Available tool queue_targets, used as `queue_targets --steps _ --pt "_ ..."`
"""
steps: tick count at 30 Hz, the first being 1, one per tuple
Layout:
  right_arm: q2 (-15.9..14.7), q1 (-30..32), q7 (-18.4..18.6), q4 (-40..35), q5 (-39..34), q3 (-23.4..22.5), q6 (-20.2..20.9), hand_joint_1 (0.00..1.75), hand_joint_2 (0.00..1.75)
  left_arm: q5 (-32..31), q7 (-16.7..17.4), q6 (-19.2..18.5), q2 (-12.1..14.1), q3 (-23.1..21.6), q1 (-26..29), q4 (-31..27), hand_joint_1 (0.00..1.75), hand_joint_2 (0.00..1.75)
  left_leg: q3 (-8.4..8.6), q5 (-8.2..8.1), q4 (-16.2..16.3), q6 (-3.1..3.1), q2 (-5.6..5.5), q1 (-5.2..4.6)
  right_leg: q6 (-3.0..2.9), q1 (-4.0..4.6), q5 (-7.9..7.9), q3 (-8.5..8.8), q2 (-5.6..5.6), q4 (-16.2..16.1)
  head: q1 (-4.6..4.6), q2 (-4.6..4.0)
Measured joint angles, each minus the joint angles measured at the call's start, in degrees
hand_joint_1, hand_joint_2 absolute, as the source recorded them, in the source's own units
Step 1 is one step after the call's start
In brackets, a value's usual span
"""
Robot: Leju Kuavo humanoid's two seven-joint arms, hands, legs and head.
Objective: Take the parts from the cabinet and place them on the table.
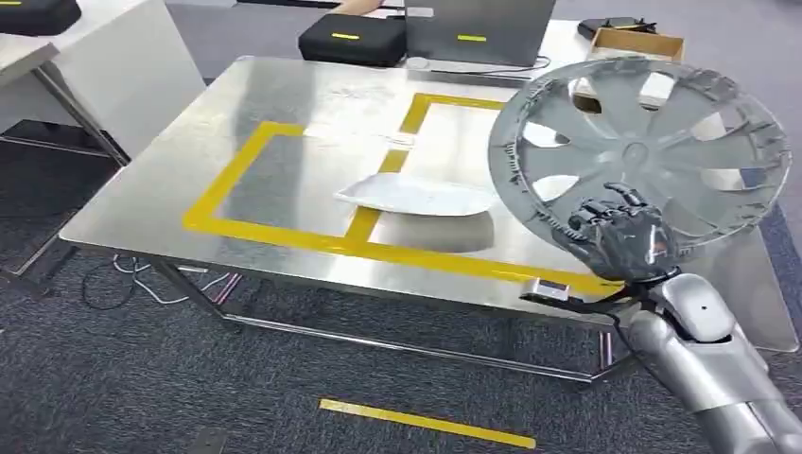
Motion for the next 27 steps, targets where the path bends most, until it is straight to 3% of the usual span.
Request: queue_targets --steps 11,16,19,26,27 --pt "0.0 -4.4 0.9 10.4 -0.5 1.7 1.0 1.75 1.75 -1.0 -0.8 0.1 0.3 -0.7 0.1 0.0 0.00 1.75 0.12 0.05 -0.5 -0.35 0.00 0.04 -0.35 0.00 -0.21 -0.03 -0.01 0.0 0.04 0.00" --pt "0.0 -4.7 0.9 10.9 -0.5 1.7 1.0 1.75 1.75 -1.1 -0.9 0.2 0.3 -0.7 0.1 0.0 0.00 1.75 0.12 0.05 -0.5 -0.36 0.00 0.04 -0.35 0.00 -0.21 -0.03 -0.01 0.0 0.00 0.00" --pt "0.0 -8.5 0.7 20.8 -0.2 2.3 0.9 1.75 1.75 -2.1 -1.4 0.7 0.3 -1.1 0.2 0.0 0.00 1.75 0.17 0.07 -0.5 -0.40 -0.01 -0.02 -0.37 -0.07 -0.20 -0.01 -0.04 0.0 0.04 0.00" --pt "0.0 -9.3 1.3 24.9 2.0 3.3 0.9 1.75 1.75 -3.1 -1.1 0.4 0.3 -1.8 0.2 0.0 0.00 1.75 0.16 0.01 -0.5 -0.41 -0.02 -0.07 -0.35 -0.14 -0.23 -0.03 -0.05 0.0 0.02 0.02" --pt "0.0 -9.4 1.3 25.3 2.2 3.4 1.0 0.00 0.00 -3.1 -1.1 0.1 0.3 -1.8 0.2 0.0 0.00 1.75 0.15 0.01 -0.5 -0.41 -0.02 -0.07 -0.34 -0.14 -0.23 -0.02 -0.05 0.0 0.02 0.00"
